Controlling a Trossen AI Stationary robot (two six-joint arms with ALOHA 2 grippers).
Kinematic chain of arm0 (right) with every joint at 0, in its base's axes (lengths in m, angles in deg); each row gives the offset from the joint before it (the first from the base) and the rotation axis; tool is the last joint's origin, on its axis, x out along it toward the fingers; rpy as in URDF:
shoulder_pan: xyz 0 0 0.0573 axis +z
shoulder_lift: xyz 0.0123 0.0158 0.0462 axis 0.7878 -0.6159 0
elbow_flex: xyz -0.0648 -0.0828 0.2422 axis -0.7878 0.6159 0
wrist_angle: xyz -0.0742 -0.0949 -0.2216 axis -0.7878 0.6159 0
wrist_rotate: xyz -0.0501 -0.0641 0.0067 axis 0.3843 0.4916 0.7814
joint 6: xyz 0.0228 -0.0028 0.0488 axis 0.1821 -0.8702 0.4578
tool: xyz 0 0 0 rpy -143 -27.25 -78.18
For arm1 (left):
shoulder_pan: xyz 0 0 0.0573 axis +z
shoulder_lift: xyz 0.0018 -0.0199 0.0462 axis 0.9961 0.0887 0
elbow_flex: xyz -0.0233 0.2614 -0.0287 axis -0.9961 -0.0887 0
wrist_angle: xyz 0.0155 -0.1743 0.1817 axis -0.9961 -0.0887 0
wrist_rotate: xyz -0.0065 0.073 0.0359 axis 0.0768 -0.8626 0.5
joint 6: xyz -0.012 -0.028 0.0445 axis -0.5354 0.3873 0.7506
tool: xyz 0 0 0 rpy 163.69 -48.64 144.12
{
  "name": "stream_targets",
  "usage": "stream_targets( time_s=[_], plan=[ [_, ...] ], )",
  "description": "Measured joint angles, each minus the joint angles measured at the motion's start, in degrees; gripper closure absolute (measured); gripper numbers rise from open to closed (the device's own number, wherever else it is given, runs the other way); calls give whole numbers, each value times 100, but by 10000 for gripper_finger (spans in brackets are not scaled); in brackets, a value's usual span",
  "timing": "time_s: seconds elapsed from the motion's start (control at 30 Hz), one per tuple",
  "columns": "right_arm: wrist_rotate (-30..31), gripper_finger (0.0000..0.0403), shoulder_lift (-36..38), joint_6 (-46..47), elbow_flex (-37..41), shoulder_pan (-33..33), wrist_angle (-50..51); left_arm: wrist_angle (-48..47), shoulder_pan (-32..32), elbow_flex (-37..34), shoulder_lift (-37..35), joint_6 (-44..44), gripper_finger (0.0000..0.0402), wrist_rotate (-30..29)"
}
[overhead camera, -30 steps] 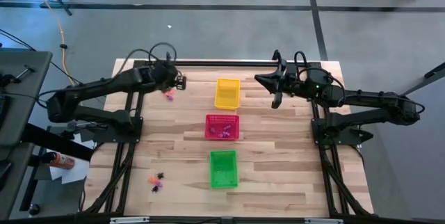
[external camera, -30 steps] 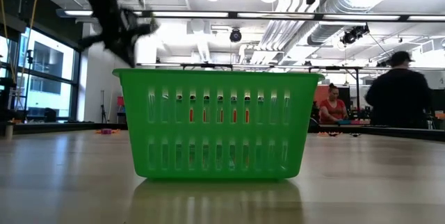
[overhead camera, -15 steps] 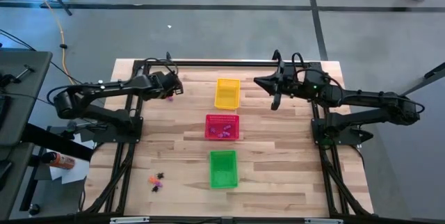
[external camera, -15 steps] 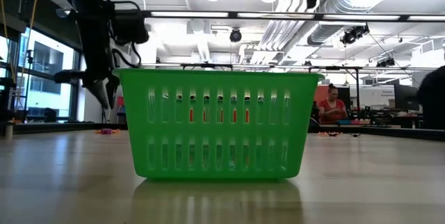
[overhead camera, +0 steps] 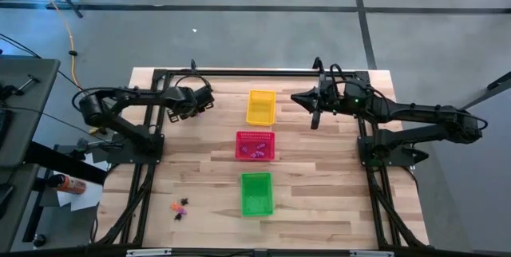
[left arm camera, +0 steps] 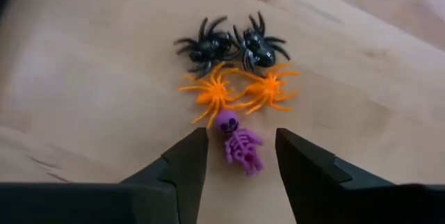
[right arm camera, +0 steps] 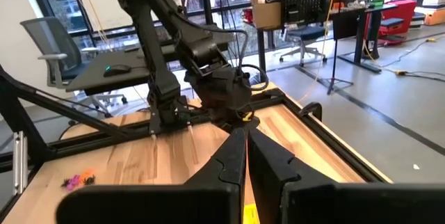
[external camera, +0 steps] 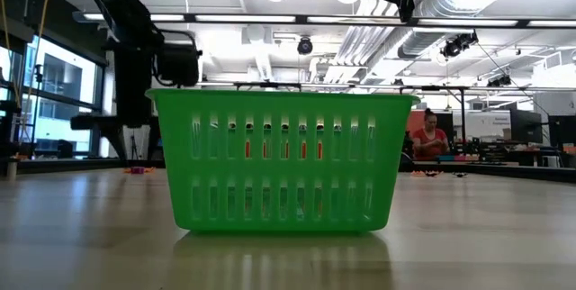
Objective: Sort Halloween decoration
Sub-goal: Put the purple skeleton toy into the red bin
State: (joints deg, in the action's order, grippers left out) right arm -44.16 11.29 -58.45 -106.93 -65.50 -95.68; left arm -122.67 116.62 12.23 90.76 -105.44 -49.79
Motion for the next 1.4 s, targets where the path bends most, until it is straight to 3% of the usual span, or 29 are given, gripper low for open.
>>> stream_targets(
  time_s=[0.3, 0.4, 0.53, 0.63, 0.77, 0.97, 1.07, 1.2, 1.4],
  plan=[
    [4, 391, 0, 0, 0, 0, 55, 115, 132, 28, 457, -285, 246, 195],
    [6, 391, 0, 0, 0, 0, 56, 41, 86, 21, 439, -187, 277, 213],
    [6, 391, 0, 0, 0, 0, 61, 72, 42, 17, 331, 258, 353, 335],
    [8, 391, 0, 0, 0, 0, 62, 50, -11, -3, 142, 488, 390, 410],
    [8, 391, 0, 0, 0, 0, 63, -139, -107, -20, -325, 732, 379, 862],
    [11, 391, 0, 0, 0, 0, 64, -216, -413, -15, -1372, 1353, 395, 905],
    [19, 391, 0, 1, 0, 0, 63, 606, -611, -15, -2028, 2320, 397, 1040],
    [24, 391, 0, 11, 0, 0, -70, 2314, -887, -9, -2703, 3939, 397, 1819],
    [-82, 391, 0, 342, 0, 4, -747, 4568, -1271, 24, -3025, 5755, 397, 2810]
  ],
)
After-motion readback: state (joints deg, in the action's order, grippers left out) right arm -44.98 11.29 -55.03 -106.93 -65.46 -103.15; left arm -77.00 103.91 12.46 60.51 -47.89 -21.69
